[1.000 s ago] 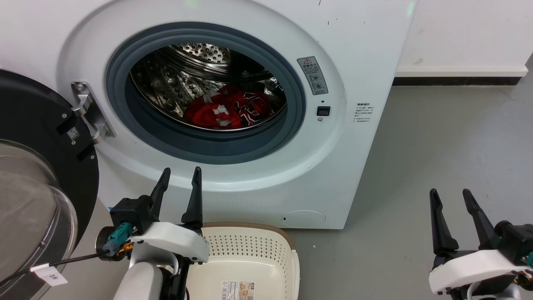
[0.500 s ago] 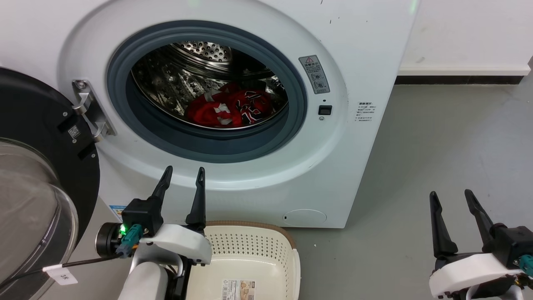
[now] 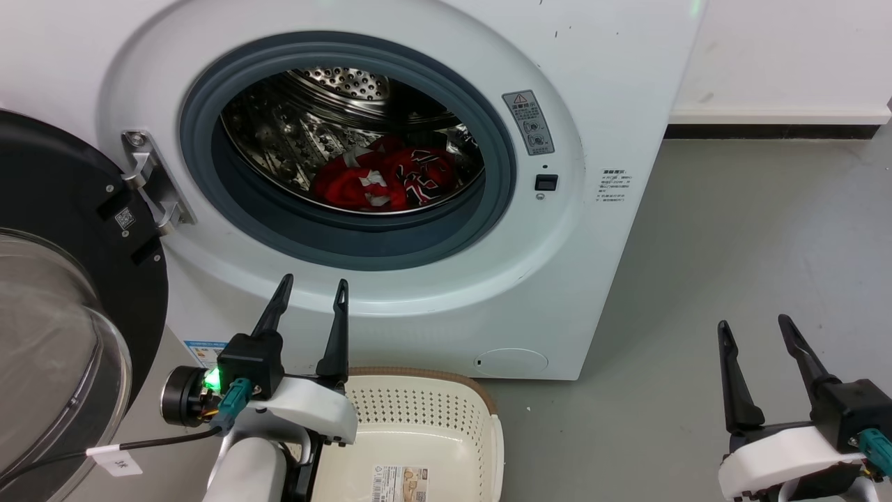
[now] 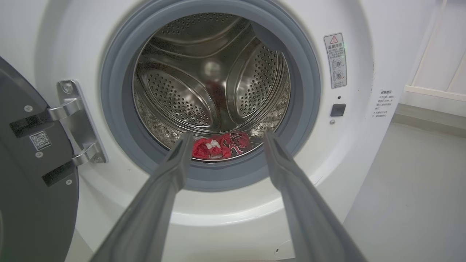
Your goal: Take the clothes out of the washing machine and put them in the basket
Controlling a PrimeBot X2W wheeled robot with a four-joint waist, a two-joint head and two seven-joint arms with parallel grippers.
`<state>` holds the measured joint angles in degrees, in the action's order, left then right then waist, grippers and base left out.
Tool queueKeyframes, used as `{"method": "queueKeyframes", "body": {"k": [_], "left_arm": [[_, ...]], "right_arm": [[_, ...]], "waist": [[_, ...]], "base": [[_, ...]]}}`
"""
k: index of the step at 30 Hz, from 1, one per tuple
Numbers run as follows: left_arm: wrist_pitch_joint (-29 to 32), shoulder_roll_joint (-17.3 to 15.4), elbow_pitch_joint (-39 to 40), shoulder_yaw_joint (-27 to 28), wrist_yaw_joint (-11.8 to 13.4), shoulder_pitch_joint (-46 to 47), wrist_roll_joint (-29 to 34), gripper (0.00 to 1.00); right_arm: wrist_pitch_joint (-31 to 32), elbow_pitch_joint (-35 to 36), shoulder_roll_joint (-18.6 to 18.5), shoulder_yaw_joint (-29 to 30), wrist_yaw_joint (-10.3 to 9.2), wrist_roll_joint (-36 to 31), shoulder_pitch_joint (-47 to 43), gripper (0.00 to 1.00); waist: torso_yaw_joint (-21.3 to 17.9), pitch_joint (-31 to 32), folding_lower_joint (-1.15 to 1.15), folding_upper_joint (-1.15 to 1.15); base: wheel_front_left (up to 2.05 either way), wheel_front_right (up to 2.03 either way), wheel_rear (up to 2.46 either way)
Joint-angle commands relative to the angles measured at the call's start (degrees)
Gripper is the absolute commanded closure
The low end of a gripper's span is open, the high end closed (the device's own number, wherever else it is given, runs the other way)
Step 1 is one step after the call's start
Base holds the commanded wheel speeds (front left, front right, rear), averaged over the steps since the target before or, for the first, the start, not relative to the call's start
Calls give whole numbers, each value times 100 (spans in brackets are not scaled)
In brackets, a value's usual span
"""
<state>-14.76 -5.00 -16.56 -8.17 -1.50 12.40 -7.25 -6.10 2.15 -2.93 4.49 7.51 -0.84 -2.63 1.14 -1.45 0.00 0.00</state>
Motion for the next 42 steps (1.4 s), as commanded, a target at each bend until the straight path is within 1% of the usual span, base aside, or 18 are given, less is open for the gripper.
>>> {"method": "queueKeyframes", "body": {"k": [1, 19, 28, 31, 36, 42], "left_arm": [[-36, -11, 3, 5, 13, 112, 88, 0], [-46, 6, -52, 32, 59, 64, 96, 0], [-46, -13, -106, 60, 92, 192, 89, 0], [-46, -23, -133, 94, 132, 303, 75, 0], [-5, -81, -327, 185, 129, 647, -11, 0], [274, -259, -638, 345, 119, 1370, -128, 0]], "right_arm": [[-48, 55, 8, -2, -4, -117, -55, 0], [-45, -36, 8, 22, -4, -40, -3, 0], [-45, -11, 8, -18, -4, -22, 59, 0], [-45, 21, 8, -81, -4, -7, 137, 0], [-76, 69, 8, -166, -4, 40, 262, 0], [-108, 148, 8, -253, -4, -7, 505, 0]], "waist": [[0, 1, 0, 0], [-13, -32, 0, 0], [-40, -108, 0, 0], [-111, -218, 0, 0], [-261, -476, 0, 0], [-519, -1059, 0, 0]], "base": [[0, 0, 0], [0, 0, 0], [0, 0, 0], [0, 0, 0], [0, 0, 0], [0, 0, 0]]}}
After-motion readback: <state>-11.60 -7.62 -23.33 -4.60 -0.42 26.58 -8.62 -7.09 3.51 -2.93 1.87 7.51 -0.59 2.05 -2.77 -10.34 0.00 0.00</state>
